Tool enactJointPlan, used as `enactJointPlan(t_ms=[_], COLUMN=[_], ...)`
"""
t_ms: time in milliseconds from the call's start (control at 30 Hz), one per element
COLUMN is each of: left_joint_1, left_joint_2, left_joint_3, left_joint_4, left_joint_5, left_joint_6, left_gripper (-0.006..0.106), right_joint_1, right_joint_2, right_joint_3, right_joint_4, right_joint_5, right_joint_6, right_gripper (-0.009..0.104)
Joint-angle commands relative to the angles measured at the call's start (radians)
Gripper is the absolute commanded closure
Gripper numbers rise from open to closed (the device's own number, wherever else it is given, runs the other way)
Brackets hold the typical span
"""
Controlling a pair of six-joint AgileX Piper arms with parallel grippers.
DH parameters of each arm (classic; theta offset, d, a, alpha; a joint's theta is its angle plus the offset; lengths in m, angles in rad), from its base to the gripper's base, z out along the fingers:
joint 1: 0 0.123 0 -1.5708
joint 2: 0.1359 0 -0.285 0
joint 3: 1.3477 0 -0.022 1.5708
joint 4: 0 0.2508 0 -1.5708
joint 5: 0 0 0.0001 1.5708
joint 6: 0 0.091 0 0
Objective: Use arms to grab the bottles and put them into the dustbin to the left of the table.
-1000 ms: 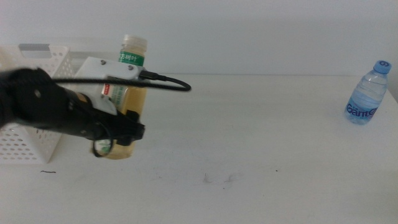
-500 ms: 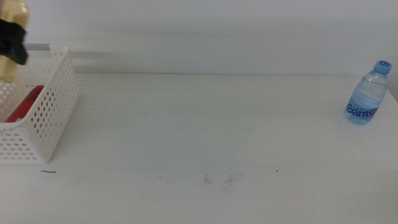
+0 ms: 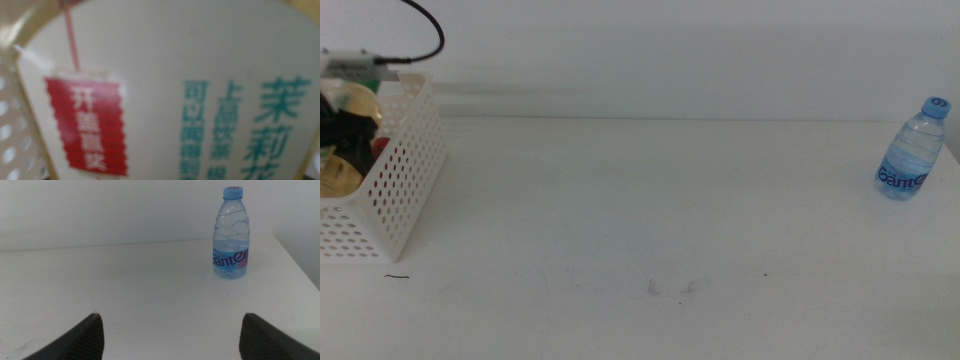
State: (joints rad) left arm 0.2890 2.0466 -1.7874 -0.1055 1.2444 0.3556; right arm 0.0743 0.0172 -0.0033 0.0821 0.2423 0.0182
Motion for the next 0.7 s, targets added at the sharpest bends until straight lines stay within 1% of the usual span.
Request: enactJointPlan(t_ms=[0,67,133,200,300,333,400,567,600,667], left_joint_1=[-0.001,-0.001,-0.001,-0.001,-0.001,-0.001,-0.001,-0.001,-0.001,-0.006], left_joint_2=[0.003,0.017,0.024,0.026,0.017,0.007,-0.021,-0.169,-0.202,-0.286], left_joint_3=[-0.020,-0.020,-0.020,-0.020,-0.020,-0.020,-0.020,-0.020,-0.020,-0.020], left_joint_4=[-0.027,-0.033,-0.033,-0.033,-0.033,-0.033,-0.031,-0.074,-0.093,-0.184], left_joint_5=[-0.031,-0.042,-0.055,-0.066,-0.076,-0.074,-0.054,-0.023,-0.023,-0.023], left_joint_6=[0.015,0.015,0.015,0.023,0.027,0.019,0.001,-0.014,-0.014,-0.011], left_gripper=[0.099,0.090,0.075,0.053,0.012,0.006,0.007,0.007,0.007,0.007], right_joint_1=[-0.005,-0.005,-0.005,-0.005,-0.005,-0.005,-0.005,-0.005,-0.005,-0.005], right_joint_2=[-0.005,-0.005,-0.005,-0.005,-0.005,-0.005,-0.005,-0.005,-0.005,-0.005], right_joint_3=[0.003,0.003,0.003,0.003,0.003,0.003,0.003,0.003,0.003,0.003], right_joint_4=[-0.009,-0.009,-0.009,-0.009,-0.009,-0.009,-0.009,-0.009,-0.009,-0.009], right_joint_5=[-0.004,-0.004,-0.004,-0.004,-0.004,-0.004,-0.004,-0.004,-0.004,-0.004], right_joint_6=[-0.008,-0.008,-0.008,-0.008,-0.008,-0.008,-0.008,-0.008,-0.008,-0.008], right_gripper=[0.016,0.016,0.016,0.016,0.016,0.016,0.016,0.016,0.016,0.016])
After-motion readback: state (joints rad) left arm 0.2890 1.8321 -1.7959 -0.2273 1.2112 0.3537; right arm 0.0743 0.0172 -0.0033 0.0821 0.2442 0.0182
